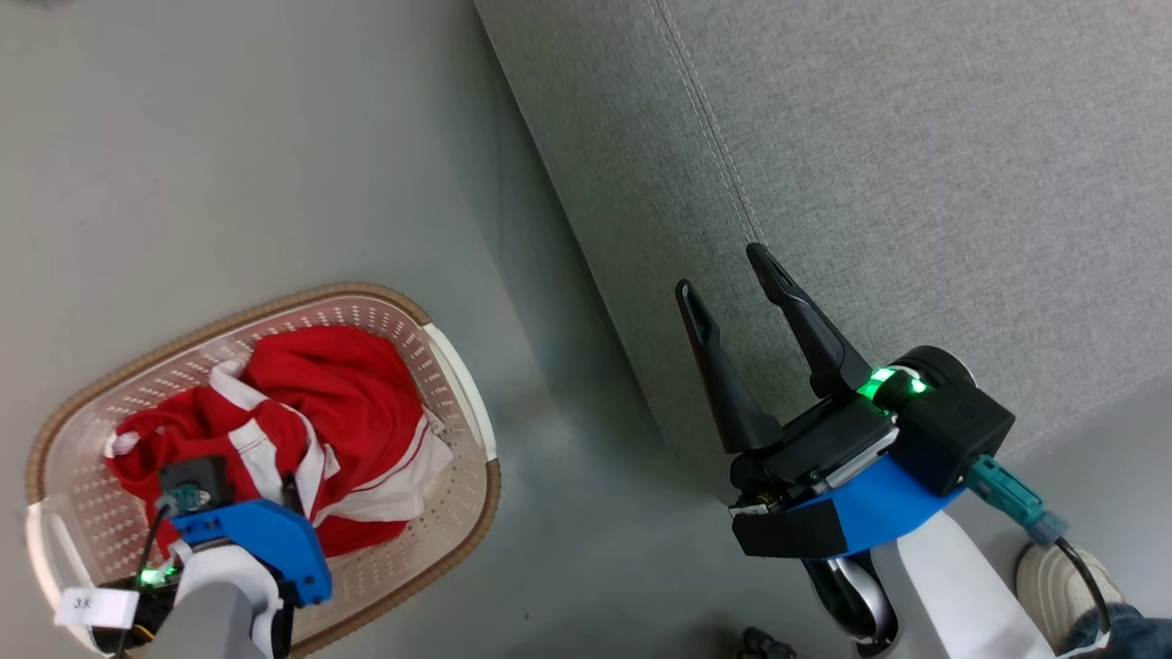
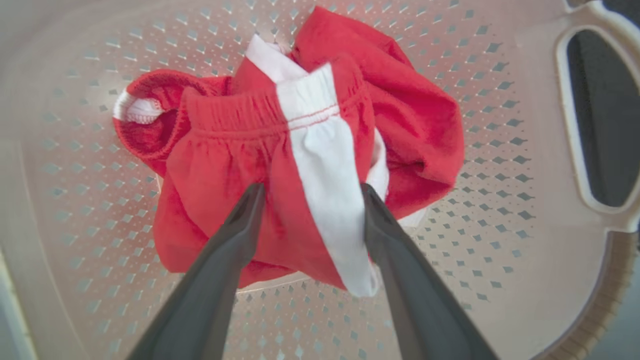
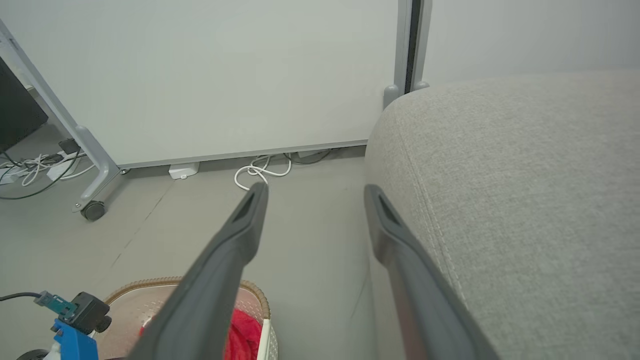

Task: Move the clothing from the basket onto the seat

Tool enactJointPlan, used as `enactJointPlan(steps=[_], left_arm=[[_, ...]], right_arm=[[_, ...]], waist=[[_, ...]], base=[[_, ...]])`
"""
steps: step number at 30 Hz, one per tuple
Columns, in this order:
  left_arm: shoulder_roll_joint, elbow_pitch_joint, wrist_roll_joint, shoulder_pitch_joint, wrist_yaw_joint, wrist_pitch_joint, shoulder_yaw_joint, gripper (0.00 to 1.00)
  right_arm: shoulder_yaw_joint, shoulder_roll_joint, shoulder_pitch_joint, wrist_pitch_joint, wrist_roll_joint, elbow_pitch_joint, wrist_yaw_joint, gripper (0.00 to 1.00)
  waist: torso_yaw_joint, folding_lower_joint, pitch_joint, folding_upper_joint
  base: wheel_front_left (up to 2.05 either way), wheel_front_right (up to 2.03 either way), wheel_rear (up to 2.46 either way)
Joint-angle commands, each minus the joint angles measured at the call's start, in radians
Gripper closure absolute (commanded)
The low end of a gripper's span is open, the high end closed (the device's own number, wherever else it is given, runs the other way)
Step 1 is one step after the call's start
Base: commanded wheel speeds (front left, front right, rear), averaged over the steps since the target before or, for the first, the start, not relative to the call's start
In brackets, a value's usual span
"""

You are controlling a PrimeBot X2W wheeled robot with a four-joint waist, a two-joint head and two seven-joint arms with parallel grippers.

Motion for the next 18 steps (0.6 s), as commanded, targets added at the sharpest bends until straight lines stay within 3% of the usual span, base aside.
enactJointPlan(steps=[1, 10, 12, 18], left_arm=[[0.008, 0.012, -0.003, -0.025, 0.015, 0.009, 0.008, 0.0], [0.023, 0.081, -0.021, -0.089, 0.065, 0.06, 0.012, 0.0], [0.024, 0.088, -0.023, -0.098, 0.067, 0.061, 0.01, 1.0], [0.023, 0.101, -0.033, -0.111, 0.047, 0.055, 0.005, 1.0]], right_arm=[[-0.001, -0.002, -0.013, -0.003, 0.007, -0.008, 0.0, 0.0], [0.005, -0.002, -0.017, -0.004, 0.025, -0.02, 0.0, 0.0], [0.002, -0.002, -0.018, -0.004, 0.026, -0.021, 0.0, 0.0], [-0.001, -0.002, -0.017, -0.004, 0.029, -0.016, 0.0, 0.0]], waist=[[-0.003, -0.0002, 0.011, 0.0001], [-0.026, -0.0002, 0.058, 0.0001], [-0.026, -0.0002, 0.062, 0.0001], [-0.019, -0.0002, 0.059, 0.0001]], base=[[0.0, 0.0, 0.0], [0.0, 0.0, 0.0], [0.0, 0.0, 0.0], [0.0, 0.0, 0.0]])
